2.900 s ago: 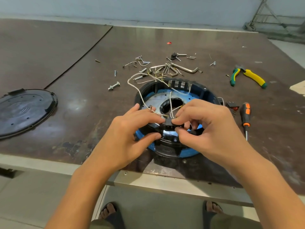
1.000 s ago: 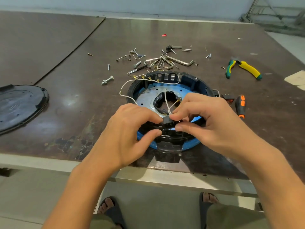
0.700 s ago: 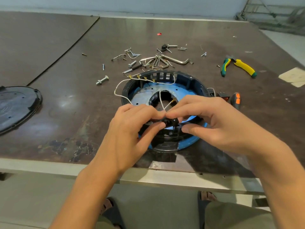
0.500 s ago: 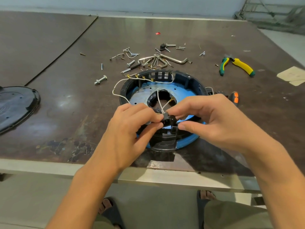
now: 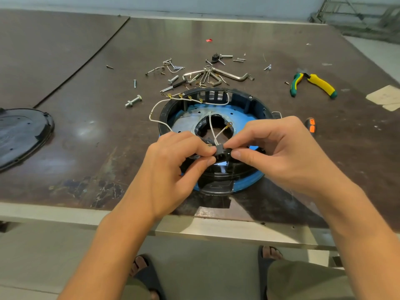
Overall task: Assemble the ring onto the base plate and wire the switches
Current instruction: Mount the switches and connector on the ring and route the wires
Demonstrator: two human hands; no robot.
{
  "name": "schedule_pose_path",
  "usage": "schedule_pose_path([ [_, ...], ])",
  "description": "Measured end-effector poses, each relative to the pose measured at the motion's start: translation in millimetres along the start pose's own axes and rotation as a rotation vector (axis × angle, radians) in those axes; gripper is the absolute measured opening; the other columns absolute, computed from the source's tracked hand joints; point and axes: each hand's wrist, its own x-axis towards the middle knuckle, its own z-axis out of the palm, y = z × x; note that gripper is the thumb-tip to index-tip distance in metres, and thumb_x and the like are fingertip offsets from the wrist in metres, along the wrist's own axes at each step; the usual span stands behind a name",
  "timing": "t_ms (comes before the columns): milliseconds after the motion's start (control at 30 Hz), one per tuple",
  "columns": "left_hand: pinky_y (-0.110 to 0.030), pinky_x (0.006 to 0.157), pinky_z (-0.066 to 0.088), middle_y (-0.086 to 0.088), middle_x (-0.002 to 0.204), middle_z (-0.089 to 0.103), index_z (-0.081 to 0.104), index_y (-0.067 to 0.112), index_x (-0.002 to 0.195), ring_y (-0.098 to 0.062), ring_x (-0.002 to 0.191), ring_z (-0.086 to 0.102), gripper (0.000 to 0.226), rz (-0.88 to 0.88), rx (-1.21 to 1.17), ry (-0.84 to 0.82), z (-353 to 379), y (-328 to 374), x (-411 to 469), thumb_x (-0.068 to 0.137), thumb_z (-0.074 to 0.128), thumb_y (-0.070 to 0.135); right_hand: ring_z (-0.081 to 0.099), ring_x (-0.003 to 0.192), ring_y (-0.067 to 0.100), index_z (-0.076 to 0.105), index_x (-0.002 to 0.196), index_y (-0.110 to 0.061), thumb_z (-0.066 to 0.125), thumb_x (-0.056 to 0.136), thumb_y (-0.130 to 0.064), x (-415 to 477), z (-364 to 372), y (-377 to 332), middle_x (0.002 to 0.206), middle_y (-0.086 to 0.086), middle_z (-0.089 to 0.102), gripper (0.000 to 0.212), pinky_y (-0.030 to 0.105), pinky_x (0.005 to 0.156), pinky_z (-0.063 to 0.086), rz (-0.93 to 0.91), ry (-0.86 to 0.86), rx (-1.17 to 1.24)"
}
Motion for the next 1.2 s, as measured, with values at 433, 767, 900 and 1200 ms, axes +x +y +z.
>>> schedule_pose_path([
  [433, -0.039, 0.078, 0.053, 0.007, 0.092, 0.07, 0.074, 0.011, 0.091, -0.012, 0.087, 0.065, 0.01, -0.003, 0.027, -0.017, -1.9, 3.7, 2.3, 0.087, 0.068, 0.018, 0.071, 0.087, 0.015, 0.077, 0.093, -0.007, 0.073, 0.084, 0.0, -0.7, 1.6, 2.8, 0.088, -0.004, 0.074, 0.013, 0.03, 0.079, 0.055, -0.059, -0.022, -0.066],
  [767, -0.039, 0.077, 0.054, 0.002, 0.093, 0.07, 0.074, 0.009, 0.093, -0.016, 0.087, 0.066, 0.014, 0.035, 0.053, -0.091, -6.9, 2.6, 4.2, 0.089, 0.067, 0.021, 0.07, 0.082, 0.02, 0.076, 0.089, -0.005, 0.07, 0.083, -0.004, 0.4, 2.5, 2.6, 0.085, 0.003, 0.073, 0.009, 0.043, 0.073, 0.055, -0.105, -0.017, -0.094],
  [900, -0.035, 0.081, 0.056, 0.004, 0.099, 0.072, 0.076, 0.012, 0.098, -0.011, 0.093, 0.066, 0.02, 0.033, 0.053, -0.122, -11.7, 0.9, 4.4, 0.084, 0.077, 0.026, 0.071, 0.085, 0.017, 0.077, 0.092, -0.005, 0.071, 0.084, -0.004, -0.6, 2.8, 3.5, 0.088, 0.001, 0.074, 0.01, 0.039, 0.076, 0.056, -0.114, -0.015, -0.113],
  [1200, -0.04, 0.082, 0.056, 0.003, 0.098, 0.073, 0.078, 0.01, 0.095, -0.013, 0.094, 0.067, 0.016, 0.007, 0.01, -0.083, -9.4, 2.3, 4.3, 0.079, 0.081, 0.011, 0.071, 0.083, 0.021, 0.076, 0.09, -0.002, 0.071, 0.085, -0.002, 0.5, 1.4, 2.7, 0.086, 0.006, 0.073, 0.007, 0.041, 0.073, 0.055, -0.166, -0.029, -0.151],
])
